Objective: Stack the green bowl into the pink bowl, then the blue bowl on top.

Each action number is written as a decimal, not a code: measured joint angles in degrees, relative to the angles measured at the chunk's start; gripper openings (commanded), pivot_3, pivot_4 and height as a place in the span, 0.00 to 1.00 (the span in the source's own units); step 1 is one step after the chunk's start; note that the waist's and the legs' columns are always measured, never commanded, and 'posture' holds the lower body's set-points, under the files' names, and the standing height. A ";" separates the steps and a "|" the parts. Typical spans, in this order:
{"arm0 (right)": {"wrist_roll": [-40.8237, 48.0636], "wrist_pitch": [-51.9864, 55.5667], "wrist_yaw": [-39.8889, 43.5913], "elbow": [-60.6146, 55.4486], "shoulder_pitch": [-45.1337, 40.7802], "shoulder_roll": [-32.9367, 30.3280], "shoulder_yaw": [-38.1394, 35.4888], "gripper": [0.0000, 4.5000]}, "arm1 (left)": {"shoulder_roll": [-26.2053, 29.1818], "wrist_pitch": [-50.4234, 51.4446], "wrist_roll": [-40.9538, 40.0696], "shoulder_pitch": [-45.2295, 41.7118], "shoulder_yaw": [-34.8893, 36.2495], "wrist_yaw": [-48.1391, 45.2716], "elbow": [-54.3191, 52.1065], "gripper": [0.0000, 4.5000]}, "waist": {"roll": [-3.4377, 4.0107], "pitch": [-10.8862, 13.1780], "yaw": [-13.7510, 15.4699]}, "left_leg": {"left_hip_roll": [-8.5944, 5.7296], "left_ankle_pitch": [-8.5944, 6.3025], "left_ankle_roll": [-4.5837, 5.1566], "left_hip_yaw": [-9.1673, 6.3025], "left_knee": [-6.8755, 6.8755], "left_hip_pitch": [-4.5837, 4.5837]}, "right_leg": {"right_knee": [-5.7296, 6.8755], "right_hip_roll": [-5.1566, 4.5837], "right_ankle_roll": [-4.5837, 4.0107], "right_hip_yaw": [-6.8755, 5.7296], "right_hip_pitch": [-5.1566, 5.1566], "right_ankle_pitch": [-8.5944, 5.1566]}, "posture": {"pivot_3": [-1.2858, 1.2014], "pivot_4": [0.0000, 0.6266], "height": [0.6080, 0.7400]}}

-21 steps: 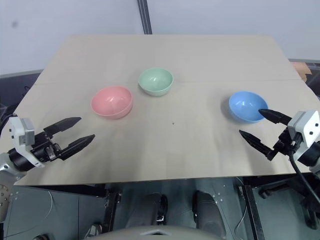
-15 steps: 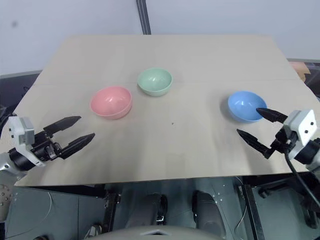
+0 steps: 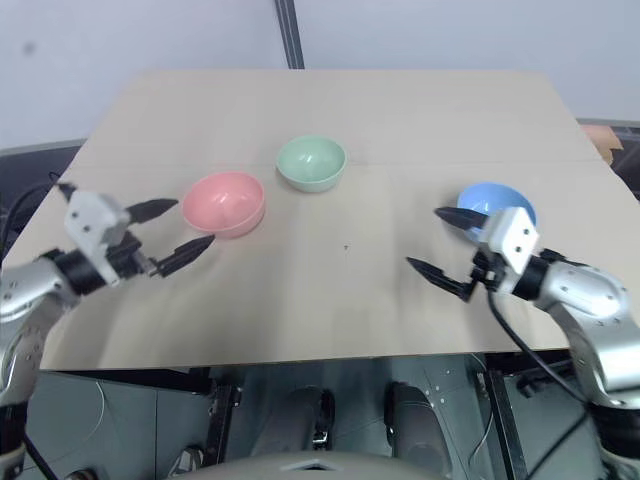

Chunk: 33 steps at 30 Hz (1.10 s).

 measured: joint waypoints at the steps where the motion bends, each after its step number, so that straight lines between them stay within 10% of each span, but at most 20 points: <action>1: -1.08 -0.26 -0.36 0.88 -2.54 1.84 2.43 0.99 | 3.51 1.25 4.23 -3.38 -4.85 -0.07 0.06 1.00 | 0.04 0.02 0.00 | -0.03 0.00 0.00 0.01 -0.01 -0.04 | -0.01 0.01 -0.01 0.01 -0.02 0.01 | 0.52 0.24 1.00; 6: -2.95 -0.88 -0.82 1.90 -5.89 4.48 6.32 1.00 | 6.65 3.62 14.11 -12.09 -18.73 -3.90 1.05 0.94 | 0.10 0.08 0.04 | -0.11 0.01 -0.02 0.11 -0.07 -0.24 | -0.06 -0.06 -0.13 0.11 -0.18 0.16 | 0.52 0.24 1.00; 17: -5.30 -1.53 -2.91 1.36 -3.65 4.68 6.35 1.00 | 3.69 4.21 19.32 -20.80 -27.10 -11.07 7.20 0.01 | -0.07 0.19 0.00 | -0.08 0.01 0.00 0.12 -0.04 -0.21 | 0.05 0.00 0.19 0.12 -0.22 0.16 | 0.52 0.24 1.00; 33: -7.11 -1.54 -8.24 -1.58 1.94 4.56 2.93 1.00 | -5.10 -7.95 11.95 -26.58 -32.83 -28.76 2.58 0.01 | -0.08 0.19 0.15 | -0.12 0.01 0.01 0.04 0.26 -0.14 | 0.10 0.03 0.16 0.07 0.01 0.13 | 0.52 0.24 1.00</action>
